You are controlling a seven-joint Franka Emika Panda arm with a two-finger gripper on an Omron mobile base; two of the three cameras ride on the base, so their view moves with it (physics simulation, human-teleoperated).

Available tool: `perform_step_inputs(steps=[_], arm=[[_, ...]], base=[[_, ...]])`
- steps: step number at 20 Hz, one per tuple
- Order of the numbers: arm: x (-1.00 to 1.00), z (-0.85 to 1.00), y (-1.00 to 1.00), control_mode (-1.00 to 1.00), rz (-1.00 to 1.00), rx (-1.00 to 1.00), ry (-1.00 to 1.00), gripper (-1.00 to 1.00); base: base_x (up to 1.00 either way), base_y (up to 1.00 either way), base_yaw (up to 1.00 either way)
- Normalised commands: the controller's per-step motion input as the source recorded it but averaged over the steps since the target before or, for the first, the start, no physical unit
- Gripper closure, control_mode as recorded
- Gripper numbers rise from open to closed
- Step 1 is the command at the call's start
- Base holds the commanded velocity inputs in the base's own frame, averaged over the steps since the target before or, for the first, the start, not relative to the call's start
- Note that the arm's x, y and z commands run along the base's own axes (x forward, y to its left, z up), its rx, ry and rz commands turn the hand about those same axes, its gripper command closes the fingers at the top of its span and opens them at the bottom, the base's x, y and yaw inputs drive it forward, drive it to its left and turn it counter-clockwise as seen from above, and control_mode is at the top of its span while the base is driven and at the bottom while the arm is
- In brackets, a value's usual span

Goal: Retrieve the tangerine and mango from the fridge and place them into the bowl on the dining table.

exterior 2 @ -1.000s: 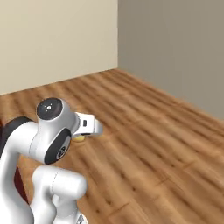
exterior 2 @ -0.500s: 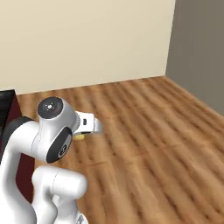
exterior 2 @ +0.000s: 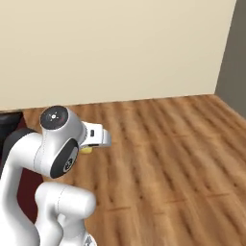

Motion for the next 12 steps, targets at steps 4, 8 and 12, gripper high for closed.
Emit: perform_step_inputs(steps=[4,8,12], arm=[[0.0,0.0,0.0,1.0,0.0,0.0,0.0,1.0],[0.0,0.0,0.0,1.0,0.0,0.0,0.0,1.0],[0.0,0.0,0.0,1.0,0.0,0.0,0.0,1.0]], base=[[1.0,0.0,0.35],[1.0,-0.09,0.44],[1.0,-0.21,0.49]])
